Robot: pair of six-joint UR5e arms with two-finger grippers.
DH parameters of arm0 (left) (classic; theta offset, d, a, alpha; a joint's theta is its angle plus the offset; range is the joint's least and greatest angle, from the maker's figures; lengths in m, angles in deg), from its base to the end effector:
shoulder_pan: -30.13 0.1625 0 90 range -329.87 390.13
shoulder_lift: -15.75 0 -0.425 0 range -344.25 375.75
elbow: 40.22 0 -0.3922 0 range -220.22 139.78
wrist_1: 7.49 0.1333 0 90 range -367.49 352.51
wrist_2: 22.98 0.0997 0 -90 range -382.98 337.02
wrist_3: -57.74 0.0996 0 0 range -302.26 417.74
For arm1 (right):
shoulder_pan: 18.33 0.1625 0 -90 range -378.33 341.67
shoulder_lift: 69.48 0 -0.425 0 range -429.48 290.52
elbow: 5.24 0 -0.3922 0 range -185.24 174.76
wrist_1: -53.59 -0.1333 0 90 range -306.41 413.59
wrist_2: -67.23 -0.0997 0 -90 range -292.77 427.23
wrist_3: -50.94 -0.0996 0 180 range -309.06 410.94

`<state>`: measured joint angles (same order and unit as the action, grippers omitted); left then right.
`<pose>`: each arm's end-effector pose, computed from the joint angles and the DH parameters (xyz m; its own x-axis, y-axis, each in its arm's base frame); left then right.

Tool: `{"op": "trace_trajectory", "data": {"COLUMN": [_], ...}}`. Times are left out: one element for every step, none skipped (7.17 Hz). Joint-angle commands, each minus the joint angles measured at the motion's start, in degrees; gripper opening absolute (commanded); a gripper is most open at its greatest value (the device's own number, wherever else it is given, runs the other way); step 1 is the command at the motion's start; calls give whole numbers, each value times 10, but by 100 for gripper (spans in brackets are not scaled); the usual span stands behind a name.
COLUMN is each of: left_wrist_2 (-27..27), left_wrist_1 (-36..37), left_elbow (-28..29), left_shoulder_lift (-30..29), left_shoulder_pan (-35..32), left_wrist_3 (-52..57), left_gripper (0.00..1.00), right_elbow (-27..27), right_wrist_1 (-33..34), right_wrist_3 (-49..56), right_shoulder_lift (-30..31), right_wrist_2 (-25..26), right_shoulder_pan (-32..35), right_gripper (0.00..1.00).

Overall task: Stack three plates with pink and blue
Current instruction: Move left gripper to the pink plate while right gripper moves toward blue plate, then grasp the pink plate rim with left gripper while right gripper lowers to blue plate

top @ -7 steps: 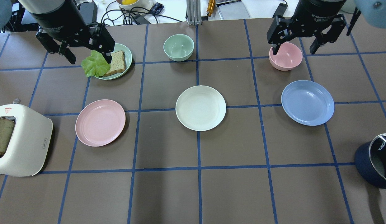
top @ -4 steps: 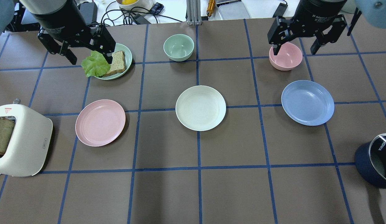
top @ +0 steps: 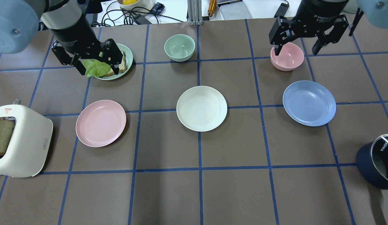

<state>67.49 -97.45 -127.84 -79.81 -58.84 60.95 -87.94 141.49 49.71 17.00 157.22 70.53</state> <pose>-0.1230 -0.5292 0.4588 -0.9992 0.0384 -0.0051 0.0381 0.9978 0.0551 0.1229 -0.5226 0.5159 -0.9991 0.0413 -0.0008 0.0413 0.9987 -0.0293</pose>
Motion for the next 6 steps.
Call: {"op": "trace_trajectory", "data": {"left_wrist_2": [5,6,6,6,6,10], "left_wrist_1": [186,289,352,389,407,437], "left_elbow": [-139,-209,-270,-313,-341,-358], "left_shoulder_lift": [-5,-9,-11,-12,-16,-22], "left_shoulder_pan": [5,6,6,6,6,6], "left_wrist_3": [5,11,12,13,14,40], "left_gripper": [97,98,100,99,97,90], "right_elbow": [-2,-4,-9,-11,-18,-20], "right_wrist_1": [-2,-3,2,2,5,7], "right_wrist_3": [0,2,33,66,133,179], "right_shoulder_lift": [2,-2,-12,-30,-46,-67], "right_wrist_2": [-1,3,5,5,-2,5], "right_shoulder_pan": [1,-3,-15,-56,-101,-131], "right_gripper": [100,100,100,100,100,100]}}
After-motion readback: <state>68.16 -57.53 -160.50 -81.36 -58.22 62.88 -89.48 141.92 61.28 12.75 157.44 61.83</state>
